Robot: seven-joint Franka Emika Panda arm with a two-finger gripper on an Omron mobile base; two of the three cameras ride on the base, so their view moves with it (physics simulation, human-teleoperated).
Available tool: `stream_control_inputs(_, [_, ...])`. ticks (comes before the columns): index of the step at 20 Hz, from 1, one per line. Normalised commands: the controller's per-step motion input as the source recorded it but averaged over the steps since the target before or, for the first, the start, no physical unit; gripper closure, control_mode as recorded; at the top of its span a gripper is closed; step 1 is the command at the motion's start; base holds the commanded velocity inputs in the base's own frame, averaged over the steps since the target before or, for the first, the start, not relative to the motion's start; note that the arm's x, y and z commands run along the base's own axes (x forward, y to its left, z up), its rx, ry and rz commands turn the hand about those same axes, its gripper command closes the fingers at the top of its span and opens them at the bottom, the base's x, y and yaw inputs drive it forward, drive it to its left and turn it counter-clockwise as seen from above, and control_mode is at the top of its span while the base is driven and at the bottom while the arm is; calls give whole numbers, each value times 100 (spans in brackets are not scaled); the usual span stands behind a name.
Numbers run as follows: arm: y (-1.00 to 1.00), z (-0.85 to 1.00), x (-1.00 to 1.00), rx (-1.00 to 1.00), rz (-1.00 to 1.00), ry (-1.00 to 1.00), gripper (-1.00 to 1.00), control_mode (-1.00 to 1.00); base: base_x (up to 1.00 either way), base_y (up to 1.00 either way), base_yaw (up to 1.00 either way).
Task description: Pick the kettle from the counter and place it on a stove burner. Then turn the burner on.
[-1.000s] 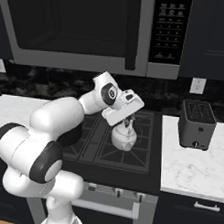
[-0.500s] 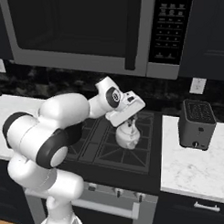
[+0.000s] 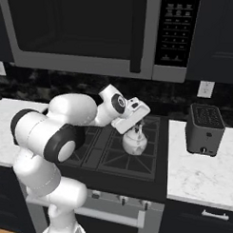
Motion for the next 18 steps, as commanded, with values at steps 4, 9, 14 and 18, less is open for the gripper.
stream_control_inputs(4, [0, -33, 14, -5, 0, 0, 100, -100, 0, 0, 0])
stream_control_inputs(9, [0, -34, 2, -1, 0, 0, 100, -100, 0, 0, 0])
stream_control_inputs(14, [0, -48, 0, 0, 0, 1, 100, -100, 0, 0, 0])
stream_control_inputs(18, [9, -52, -24, 0, 0, 4, 100, -100, 0, 0, 0])
